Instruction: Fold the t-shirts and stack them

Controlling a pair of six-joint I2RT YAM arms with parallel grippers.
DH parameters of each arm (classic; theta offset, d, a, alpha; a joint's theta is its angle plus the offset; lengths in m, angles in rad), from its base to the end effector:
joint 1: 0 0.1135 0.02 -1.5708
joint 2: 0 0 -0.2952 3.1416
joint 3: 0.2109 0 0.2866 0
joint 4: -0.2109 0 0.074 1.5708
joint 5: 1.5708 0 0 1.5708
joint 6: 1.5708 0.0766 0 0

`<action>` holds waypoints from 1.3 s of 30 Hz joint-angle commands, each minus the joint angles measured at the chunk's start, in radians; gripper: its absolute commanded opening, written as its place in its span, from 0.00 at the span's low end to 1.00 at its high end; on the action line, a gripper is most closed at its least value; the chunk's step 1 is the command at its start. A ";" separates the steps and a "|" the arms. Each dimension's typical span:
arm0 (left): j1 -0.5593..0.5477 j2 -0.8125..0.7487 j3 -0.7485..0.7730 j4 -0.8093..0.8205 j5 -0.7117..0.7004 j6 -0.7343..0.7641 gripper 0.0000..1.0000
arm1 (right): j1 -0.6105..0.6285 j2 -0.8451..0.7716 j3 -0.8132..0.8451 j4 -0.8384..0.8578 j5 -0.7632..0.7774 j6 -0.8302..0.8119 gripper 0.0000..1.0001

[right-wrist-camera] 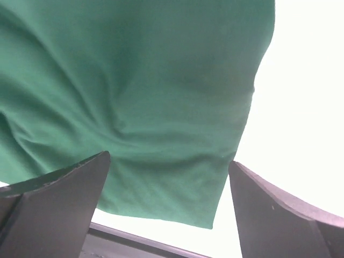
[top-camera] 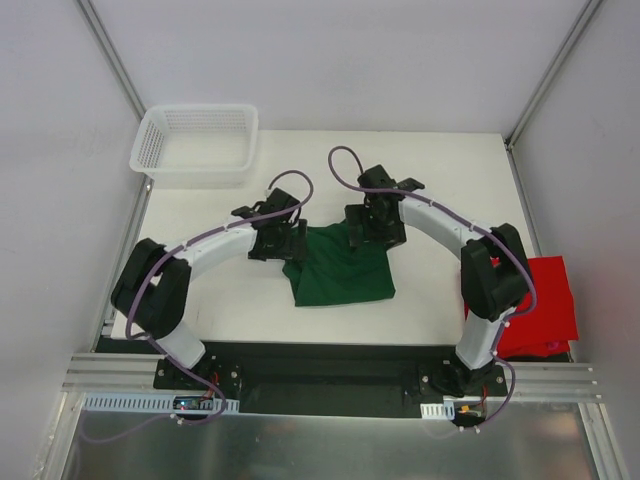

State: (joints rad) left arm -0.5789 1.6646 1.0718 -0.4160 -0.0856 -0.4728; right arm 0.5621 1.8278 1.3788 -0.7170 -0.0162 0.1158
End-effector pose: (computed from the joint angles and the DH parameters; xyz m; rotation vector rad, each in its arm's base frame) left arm 0.3331 -0.2099 0.1734 0.1058 2.5978 -0.2804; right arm 0.3656 0.2317 0.1930 -0.6147 2.6882 0.2092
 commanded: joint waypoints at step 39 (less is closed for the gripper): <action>0.028 0.162 0.082 -0.064 -0.103 -0.033 0.99 | 0.058 0.061 0.006 0.110 0.271 -0.214 0.96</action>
State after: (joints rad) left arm -0.5488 1.7638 1.1114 -0.4850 -0.1478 -0.5159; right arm 0.6079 1.9240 1.4208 -0.5873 0.2497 -0.1139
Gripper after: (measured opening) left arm 0.993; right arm 0.961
